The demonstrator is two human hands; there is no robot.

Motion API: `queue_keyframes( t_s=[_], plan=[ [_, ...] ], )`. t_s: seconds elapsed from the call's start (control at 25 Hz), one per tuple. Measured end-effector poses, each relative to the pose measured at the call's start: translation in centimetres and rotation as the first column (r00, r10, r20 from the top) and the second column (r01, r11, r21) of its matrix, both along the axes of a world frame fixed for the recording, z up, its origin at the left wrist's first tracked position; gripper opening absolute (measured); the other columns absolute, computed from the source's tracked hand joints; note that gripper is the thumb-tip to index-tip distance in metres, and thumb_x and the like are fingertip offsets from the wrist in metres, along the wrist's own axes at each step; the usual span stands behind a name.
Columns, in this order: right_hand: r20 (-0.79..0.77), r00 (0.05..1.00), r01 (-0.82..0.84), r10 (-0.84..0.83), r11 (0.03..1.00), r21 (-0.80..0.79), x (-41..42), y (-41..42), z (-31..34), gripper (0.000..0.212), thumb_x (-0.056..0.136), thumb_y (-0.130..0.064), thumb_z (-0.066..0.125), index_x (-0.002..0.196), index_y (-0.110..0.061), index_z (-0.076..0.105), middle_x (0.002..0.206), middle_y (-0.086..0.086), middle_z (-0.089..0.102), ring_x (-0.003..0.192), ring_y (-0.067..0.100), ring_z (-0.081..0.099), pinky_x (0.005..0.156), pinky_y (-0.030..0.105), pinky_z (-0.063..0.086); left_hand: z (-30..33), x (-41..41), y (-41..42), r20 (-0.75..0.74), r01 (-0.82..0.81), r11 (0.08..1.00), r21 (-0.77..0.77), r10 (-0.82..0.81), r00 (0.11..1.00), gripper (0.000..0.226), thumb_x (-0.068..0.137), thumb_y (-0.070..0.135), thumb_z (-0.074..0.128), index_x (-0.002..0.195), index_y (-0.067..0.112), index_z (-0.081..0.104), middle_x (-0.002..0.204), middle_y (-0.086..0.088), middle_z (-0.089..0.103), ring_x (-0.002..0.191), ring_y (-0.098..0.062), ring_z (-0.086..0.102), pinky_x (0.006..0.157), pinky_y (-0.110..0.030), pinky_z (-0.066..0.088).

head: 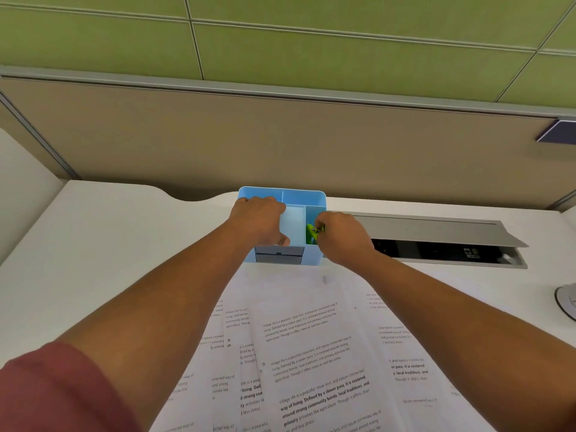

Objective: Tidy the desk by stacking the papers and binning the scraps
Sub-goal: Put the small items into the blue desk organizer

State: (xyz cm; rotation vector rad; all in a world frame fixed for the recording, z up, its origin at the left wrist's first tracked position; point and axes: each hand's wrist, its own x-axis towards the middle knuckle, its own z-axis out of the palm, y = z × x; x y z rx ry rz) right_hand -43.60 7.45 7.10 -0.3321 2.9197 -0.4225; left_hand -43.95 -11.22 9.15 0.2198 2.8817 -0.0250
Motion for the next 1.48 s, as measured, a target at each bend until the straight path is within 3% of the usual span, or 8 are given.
queue_keyframes(
  t_s=[0.2,0.32,0.44,0.6,0.72,1.08,1.24,1.48],
  plan=[
    [-0.044,0.999,0.014,-0.023,0.981,-0.194,2.6,1.9,0.7,0.044,0.099,-0.017,0.054,0.142,-0.022,0.051,0.098,0.000,0.066,0.082,0.015,0.052,0.067,0.025,0.038,-0.1,0.6,0.0,0.027,-0.017,1.000,0.023,0.017,1.000,0.078,0.087,0.059,0.069,0.150,0.024,0.039,0.139,-0.001,0.054,0.125,-0.025,0.052,0.103,-0.040,0.039],
    [-0.009,0.998,0.063,-0.068,0.959,-0.278,5.8,3.6,1.7,0.045,0.098,-0.017,0.059,0.142,-0.025,0.051,0.073,-0.015,0.049,0.071,0.010,0.051,0.070,0.027,0.049,0.5,1.2,0.0,0.043,-0.021,0.999,0.023,0.020,0.999,0.074,0.090,0.058,0.063,0.151,0.024,0.038,0.145,0.001,0.052,0.129,-0.024,0.050,0.106,-0.040,0.036],
    [0.104,0.992,0.105,-0.078,0.952,-0.287,12.1,7.1,2.2,0.047,0.096,-0.022,0.064,0.141,-0.029,0.052,0.074,-0.011,0.055,0.072,0.009,0.057,0.078,0.026,0.053,1.0,3.3,0.3,-0.009,-0.048,0.999,0.010,0.048,0.999,0.075,0.091,0.061,0.061,0.151,0.023,0.036,0.154,0.000,0.045,0.143,-0.025,0.037,0.117,-0.045,0.024],
    [0.275,0.949,0.221,-0.156,0.950,-0.222,27.0,16.8,1.6,0.035,0.094,-0.022,0.068,0.128,-0.031,0.063,0.072,-0.008,0.059,0.067,0.008,0.058,0.077,0.024,0.054,0.0,13.9,9.2,-0.133,0.201,0.970,0.134,-0.184,0.974,0.069,0.092,0.057,0.062,0.149,0.023,0.043,0.159,0.001,0.039,0.148,-0.025,0.030,0.119,-0.045,0.022],
    [0.289,0.952,0.182,-0.105,0.950,-0.253,26.8,18.2,-0.1,0.025,0.093,-0.023,0.069,0.116,-0.031,0.066,0.076,-0.011,0.061,0.070,0.006,0.058,0.080,0.029,0.055,-1.3,16.9,9.2,-0.085,0.189,0.957,0.220,-0.174,0.981,0.066,0.094,0.055,0.062,0.151,0.028,0.042,0.161,0.004,0.035,0.149,-0.021,0.028,0.121,-0.043,0.021],
    [0.506,0.861,-0.020,-0.049,0.991,0.131,34.2,24.3,-1.4,0.057,0.079,-0.044,0.078,0.128,-0.034,0.051,0.122,-0.009,0.051,0.105,0.012,0.053,0.089,0.030,0.047,-7.2,26.8,15.3,0.342,0.292,0.940,0.175,-0.336,0.878,0.088,0.088,0.057,0.068,0.159,0.039,0.019,0.170,0.005,-0.002,0.156,-0.026,-0.002,0.124,-0.051,0.016],
    [0.531,0.845,-0.032,-0.071,0.983,0.182,37.0,25.2,-2.4,0.071,0.070,-0.044,0.084,0.128,-0.034,0.044,0.122,-0.009,0.046,0.107,0.018,0.054,0.082,0.035,0.049,-8.1,27.6,16.3,0.370,0.280,0.952,0.123,-0.306,0.877,0.096,0.086,0.051,0.072,0.160,0.039,0.011,0.170,0.002,-0.009,0.156,-0.031,-0.006,0.122,-0.057,0.019],
    [0.561,0.827,-0.076,-0.041,0.980,0.183,37.6,24.9,-2.8,0.047,0.075,-0.033,0.077,0.110,-0.028,0.047,0.113,-0.006,0.049,0.090,0.015,0.051,0.066,0.027,0.042,-8.3,27.7,16.1,0.356,0.277,0.952,0.127,-0.305,0.883,0.098,0.085,0.053,0.073,0.160,0.040,0.011,0.170,0.002,-0.009,0.156,-0.031,-0.006,0.123,-0.056,0.020]
  ],
)
